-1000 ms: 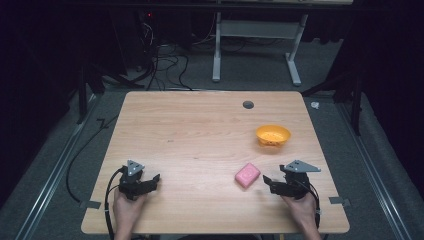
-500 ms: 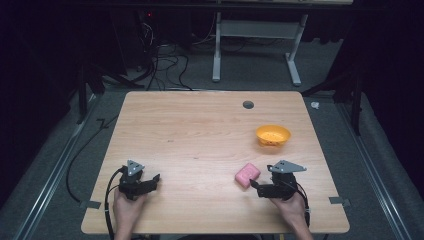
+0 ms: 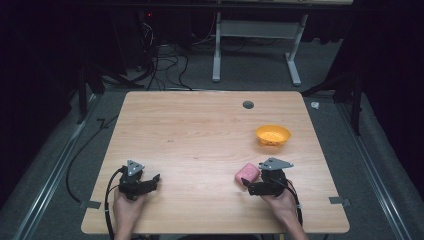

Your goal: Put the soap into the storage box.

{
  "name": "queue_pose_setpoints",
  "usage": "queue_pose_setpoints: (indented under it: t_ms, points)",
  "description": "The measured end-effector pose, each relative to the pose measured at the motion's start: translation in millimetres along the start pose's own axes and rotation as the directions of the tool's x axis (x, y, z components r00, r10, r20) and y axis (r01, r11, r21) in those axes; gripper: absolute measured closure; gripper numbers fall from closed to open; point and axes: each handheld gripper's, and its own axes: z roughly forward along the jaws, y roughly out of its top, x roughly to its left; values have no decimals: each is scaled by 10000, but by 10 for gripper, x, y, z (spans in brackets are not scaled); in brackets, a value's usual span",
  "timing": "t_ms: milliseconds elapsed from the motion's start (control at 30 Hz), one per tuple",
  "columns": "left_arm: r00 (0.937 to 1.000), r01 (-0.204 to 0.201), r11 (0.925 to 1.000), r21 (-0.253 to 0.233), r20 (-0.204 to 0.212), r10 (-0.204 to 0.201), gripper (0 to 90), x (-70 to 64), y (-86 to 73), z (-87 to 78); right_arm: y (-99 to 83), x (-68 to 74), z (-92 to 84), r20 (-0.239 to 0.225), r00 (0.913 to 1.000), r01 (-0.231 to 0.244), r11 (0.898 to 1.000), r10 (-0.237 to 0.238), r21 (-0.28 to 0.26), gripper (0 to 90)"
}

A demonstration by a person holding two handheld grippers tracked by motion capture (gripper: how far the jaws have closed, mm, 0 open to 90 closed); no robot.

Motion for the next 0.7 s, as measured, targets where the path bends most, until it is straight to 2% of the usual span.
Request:
queue_pose_setpoints:
  t_ms: [300,700]
  points:
    - [10000,-1,10000,3,0,1,254,0,0,0,22,44,83,93,9998,186,9998,-186,52,121]
    - [10000,7,10000,-6,-2,-7,254,0,-1,0,26,38,204,101,9998,174,9993,-178,346,119]
